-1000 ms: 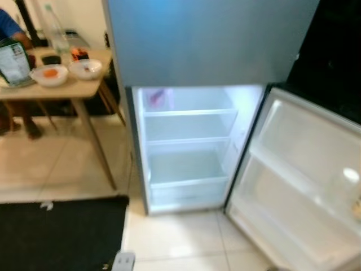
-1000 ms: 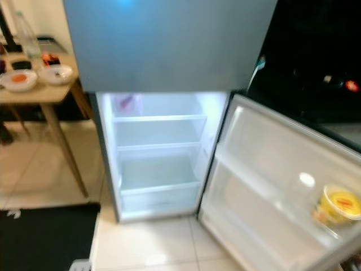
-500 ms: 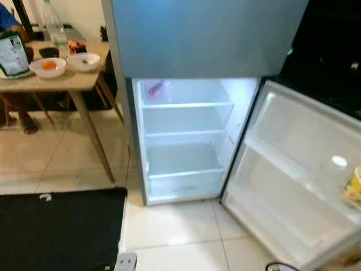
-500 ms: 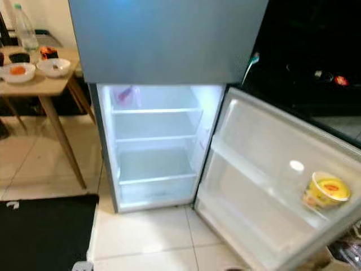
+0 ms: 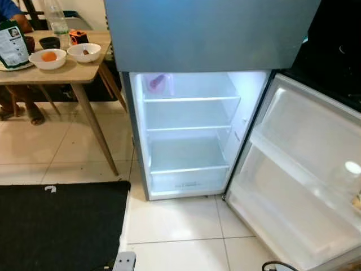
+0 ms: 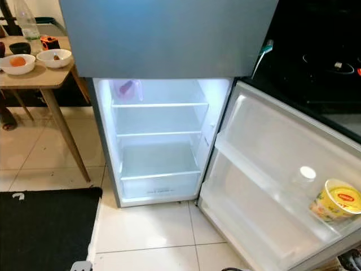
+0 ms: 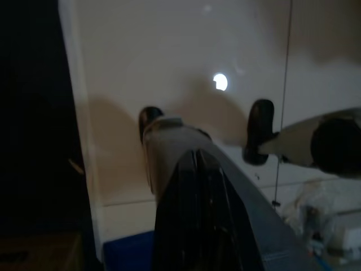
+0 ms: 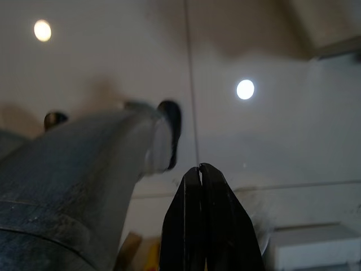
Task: Restocking fridge
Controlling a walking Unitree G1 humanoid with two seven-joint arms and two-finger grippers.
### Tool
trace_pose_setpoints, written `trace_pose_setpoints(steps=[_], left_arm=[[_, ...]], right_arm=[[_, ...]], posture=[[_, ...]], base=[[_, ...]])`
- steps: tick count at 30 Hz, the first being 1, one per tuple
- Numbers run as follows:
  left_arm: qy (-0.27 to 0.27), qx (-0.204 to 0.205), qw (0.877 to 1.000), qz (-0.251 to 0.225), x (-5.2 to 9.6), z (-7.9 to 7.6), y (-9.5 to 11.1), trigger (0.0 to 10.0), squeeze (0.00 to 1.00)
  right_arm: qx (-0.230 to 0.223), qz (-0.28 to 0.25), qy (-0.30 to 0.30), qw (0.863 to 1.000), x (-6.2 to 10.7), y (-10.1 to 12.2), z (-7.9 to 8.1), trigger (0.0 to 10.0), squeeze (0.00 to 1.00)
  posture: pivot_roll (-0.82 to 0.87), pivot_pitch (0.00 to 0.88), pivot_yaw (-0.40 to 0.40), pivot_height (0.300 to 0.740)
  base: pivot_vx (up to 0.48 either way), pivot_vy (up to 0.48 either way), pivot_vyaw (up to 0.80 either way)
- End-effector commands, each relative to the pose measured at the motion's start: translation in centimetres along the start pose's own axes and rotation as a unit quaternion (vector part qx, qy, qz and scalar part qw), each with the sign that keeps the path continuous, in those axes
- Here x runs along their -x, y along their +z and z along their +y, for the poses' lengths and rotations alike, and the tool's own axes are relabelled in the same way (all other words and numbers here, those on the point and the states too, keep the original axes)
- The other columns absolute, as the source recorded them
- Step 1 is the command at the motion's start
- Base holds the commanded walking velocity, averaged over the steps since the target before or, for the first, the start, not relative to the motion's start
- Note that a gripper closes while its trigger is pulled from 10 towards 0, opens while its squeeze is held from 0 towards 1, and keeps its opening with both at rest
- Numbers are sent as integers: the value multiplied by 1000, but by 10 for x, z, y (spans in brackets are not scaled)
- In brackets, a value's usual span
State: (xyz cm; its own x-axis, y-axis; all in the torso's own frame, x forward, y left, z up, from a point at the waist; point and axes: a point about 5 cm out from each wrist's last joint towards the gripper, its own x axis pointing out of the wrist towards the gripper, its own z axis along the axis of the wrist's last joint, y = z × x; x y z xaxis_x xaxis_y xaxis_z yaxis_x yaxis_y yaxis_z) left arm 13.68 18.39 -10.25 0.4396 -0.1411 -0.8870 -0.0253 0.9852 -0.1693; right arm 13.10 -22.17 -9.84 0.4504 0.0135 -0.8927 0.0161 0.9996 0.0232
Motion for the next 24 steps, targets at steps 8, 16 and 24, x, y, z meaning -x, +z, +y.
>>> trace_pose_setpoints(steps=[8,16,24], left_arm=[[12,-1,1000,9,1,3,-4,10000,0],[16,-6,1000,12,1,3,-5,10000,0],[19,-4,1000,11,1,3,-4,10000,0]], right_arm=[[1,7,1,1000,1,-5,-2,10000,0],[6,16,-7,1000,3,-11,-6,10000,0],[2,17,-10,1000,3,-13,-6,10000,0]], posture=[[-60,14,-31,740],[-60,12,-32,740],[-58,3,-30,740]], base=[[0,0,-525],[0,0,-387],[0,0,0]])
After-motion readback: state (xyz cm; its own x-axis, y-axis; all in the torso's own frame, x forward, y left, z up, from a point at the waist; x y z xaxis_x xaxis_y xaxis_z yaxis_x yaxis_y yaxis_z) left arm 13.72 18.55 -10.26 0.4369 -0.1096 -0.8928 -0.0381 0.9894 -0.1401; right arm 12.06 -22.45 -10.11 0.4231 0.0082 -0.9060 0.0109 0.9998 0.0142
